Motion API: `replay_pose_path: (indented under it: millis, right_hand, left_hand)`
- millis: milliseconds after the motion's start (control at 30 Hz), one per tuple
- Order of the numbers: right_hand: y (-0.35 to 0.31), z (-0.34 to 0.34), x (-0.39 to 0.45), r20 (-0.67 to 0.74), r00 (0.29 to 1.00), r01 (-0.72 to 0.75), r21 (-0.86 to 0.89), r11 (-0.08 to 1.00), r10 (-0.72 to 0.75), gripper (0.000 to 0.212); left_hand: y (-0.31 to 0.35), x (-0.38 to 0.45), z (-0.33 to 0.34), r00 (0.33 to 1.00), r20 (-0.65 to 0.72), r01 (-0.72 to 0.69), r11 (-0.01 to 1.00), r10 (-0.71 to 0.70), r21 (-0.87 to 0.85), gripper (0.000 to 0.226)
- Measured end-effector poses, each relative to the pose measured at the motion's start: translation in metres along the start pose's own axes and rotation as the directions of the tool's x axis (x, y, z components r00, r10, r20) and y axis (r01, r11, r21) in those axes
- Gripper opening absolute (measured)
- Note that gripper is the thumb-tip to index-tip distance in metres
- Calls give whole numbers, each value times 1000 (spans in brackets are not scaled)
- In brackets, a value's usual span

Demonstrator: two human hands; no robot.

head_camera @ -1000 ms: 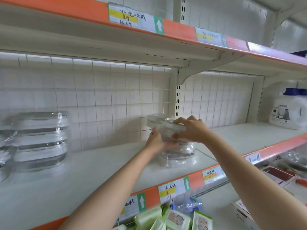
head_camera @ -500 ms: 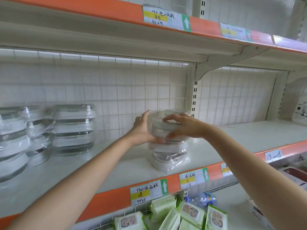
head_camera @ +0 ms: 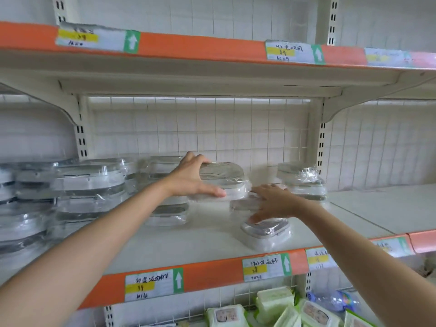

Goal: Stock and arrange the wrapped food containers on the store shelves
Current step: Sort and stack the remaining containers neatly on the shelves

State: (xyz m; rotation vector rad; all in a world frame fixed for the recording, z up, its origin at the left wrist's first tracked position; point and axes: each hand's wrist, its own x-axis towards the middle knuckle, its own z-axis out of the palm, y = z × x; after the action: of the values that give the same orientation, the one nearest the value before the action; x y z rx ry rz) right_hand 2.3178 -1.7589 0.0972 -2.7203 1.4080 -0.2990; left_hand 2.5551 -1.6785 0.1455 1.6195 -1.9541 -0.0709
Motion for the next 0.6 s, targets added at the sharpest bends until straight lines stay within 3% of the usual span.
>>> replay_pose_path:
  millis: [67, 200, 400, 600]
  right_hand:
    - [-10, 0, 5, -64, 997, -46, -49, 998, 43, 98]
    - [-44, -10, 13, -229, 973, -13, 69, 998, 29, 89]
    - [-114, -25, 15, -390, 919, 210, 355, 911, -60, 76]
    - [-187, -32, 15, -430, 883, 336, 302, 892, -187, 77]
  left_hand:
    - [-7, -13, -14, 998, -49, -25, 999, 26, 38, 95]
    - [-22, -43, -48, 988, -152, -16, 1000, 18, 11, 91]
    - [-46, -93, -99, 972, -235, 9, 999, -18, -40, 92]
    - [-98, -157, -162, 909, -393, 145, 989, -138, -13, 96]
